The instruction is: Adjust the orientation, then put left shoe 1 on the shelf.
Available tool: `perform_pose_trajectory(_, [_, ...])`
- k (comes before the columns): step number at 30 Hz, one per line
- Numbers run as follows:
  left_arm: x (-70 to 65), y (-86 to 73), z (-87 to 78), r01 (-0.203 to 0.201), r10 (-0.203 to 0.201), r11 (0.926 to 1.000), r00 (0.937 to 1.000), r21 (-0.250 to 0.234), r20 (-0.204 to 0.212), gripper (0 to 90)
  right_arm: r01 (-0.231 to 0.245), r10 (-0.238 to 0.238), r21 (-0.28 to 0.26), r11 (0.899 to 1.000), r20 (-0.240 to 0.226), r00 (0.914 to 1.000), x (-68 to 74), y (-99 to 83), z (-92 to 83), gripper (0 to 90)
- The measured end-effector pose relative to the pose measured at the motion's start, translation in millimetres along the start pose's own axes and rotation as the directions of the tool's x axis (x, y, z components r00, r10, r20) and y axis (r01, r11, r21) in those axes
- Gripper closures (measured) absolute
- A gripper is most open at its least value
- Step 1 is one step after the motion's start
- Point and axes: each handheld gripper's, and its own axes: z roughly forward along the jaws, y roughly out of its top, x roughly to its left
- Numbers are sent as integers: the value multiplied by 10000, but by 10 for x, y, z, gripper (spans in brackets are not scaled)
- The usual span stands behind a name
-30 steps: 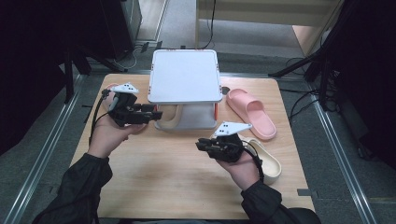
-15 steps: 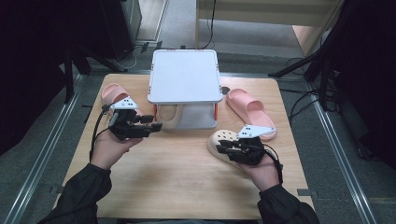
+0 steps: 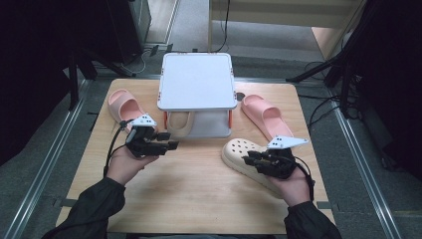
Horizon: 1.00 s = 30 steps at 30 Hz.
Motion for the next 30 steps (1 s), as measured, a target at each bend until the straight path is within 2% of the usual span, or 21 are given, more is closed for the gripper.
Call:
perform_pose_trajectory(5, [-12,32,75,-97,96,9999,9998,42,182,484,-277,279,-66,9996,294,9992,-35,-56,-101,706])
perform_pose_trajectory(8, [-23,58,126,-248,241,9994,9992,224,318,483,-372,376,-112,9992,345,9987,-40,-89,-143,706])
perform_pose_trajectory(16, [-33,106,233,-305,302,9995,9982,55,512,480,-682,702,-324,9971,662,9953,-28,-170,-285,704])
perform_pose_trajectory(21, [-36,142,299,-464,445,9985,9971,294,611,480,-820,842,-272,9963,935,9920,-47,-225,-351,702])
perform_pose_trajectory(27, [-31,175,356,-469,437,9980,9963,419,742,486,-1025,1038,-172,9946,1230,9870,-71,-296,-380,695])
perform_pose_trajectory(30, [-36,185,373,-520,488,9978,9958,405,776,485,-1019,1019,-68,9948,1194,9876,-73,-322,-349,682])
